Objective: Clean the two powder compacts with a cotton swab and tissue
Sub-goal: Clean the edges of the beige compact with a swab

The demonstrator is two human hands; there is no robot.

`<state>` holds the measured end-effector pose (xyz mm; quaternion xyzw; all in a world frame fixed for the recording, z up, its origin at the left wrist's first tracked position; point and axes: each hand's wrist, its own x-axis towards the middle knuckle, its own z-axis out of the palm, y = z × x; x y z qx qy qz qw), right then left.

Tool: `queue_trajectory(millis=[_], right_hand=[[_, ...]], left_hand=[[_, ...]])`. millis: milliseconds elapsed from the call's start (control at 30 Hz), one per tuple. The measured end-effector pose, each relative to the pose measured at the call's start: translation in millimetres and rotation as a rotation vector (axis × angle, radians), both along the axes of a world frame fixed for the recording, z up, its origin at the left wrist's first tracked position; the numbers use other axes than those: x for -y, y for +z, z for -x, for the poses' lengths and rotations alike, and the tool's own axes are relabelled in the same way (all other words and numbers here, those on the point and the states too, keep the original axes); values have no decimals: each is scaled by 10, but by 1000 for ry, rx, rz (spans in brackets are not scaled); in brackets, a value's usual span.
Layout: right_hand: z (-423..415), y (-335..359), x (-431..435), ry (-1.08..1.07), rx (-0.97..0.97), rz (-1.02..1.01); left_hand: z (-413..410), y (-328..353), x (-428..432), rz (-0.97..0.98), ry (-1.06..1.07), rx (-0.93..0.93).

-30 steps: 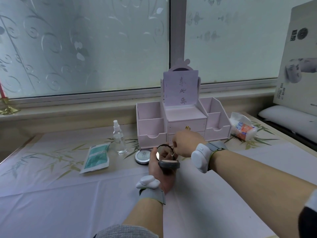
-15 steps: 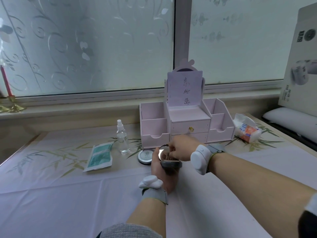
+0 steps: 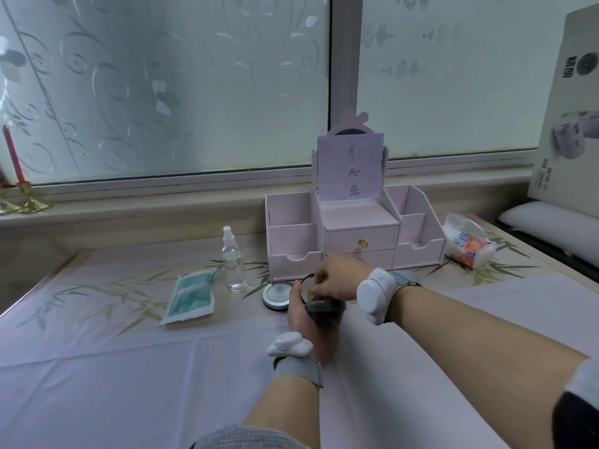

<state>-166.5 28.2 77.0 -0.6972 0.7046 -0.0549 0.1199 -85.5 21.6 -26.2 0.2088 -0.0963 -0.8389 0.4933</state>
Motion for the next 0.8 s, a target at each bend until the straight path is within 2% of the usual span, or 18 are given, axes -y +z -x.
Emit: queue_trajectory(millis=[333, 433, 633, 800], right_hand=[[-58, -80, 54, -122, 48, 204], [-24, -67, 62, -176, -6, 244], [79, -14, -6, -177, -131, 247], [140, 25, -71, -164, -185, 165]], left_hand=[[2, -67, 18, 52, 17, -29], [-17, -16, -5, 98, 18, -5], [-28, -13, -1, 42, -22, -15], [6, 62, -49, -51, 27, -35]])
